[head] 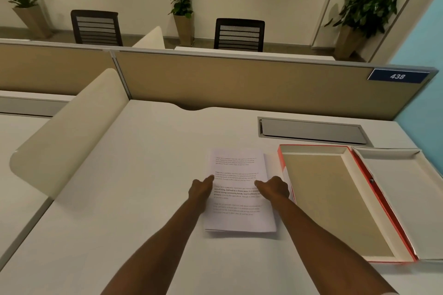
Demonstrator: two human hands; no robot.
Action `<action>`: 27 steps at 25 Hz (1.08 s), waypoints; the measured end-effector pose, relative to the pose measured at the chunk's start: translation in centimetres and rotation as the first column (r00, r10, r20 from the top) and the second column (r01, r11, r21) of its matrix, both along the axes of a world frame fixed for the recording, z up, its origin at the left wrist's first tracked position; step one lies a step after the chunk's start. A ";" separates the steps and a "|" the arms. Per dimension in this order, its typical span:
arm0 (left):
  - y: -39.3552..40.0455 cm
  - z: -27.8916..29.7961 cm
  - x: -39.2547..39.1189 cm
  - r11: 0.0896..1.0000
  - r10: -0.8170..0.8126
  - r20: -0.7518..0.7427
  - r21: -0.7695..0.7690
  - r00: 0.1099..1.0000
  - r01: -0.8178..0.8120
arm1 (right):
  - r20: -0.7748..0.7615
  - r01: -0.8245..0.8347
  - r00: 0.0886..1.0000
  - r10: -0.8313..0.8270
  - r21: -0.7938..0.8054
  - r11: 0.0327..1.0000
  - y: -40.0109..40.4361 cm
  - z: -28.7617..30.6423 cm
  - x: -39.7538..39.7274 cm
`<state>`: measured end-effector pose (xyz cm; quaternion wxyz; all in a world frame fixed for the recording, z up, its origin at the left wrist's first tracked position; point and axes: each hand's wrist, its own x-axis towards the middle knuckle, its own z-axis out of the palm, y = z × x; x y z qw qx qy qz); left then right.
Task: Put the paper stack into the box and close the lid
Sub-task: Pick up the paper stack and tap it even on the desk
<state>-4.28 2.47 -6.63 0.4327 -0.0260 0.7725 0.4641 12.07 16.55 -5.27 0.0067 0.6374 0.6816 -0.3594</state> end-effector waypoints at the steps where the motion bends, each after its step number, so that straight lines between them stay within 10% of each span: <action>1: 0.2 -0.2 -0.3 1.000 -0.008 0.033 0.027 0.999 0.007 | -0.012 0.027 1.000 -0.027 -0.019 0.999 0.3 -0.1 0.1; 12: 3.2 1.2 -1.1 0.977 -0.125 0.169 0.194 0.978 0.092 | -0.265 0.218 0.920 -0.290 -0.271 0.938 1.8 -1.9 1.1; 21: 3.1 1.1 -1.6 0.926 -0.277 -0.162 0.218 0.947 0.308 | -0.314 0.215 0.890 -0.331 -0.352 0.911 1.6 -2.1 1.2; 27: 0.4 3.6 -2.5 0.794 -0.334 -0.263 0.440 0.905 0.421 | -0.729 0.041 0.601 -0.328 -0.381 0.924 1.9 1.5 1.0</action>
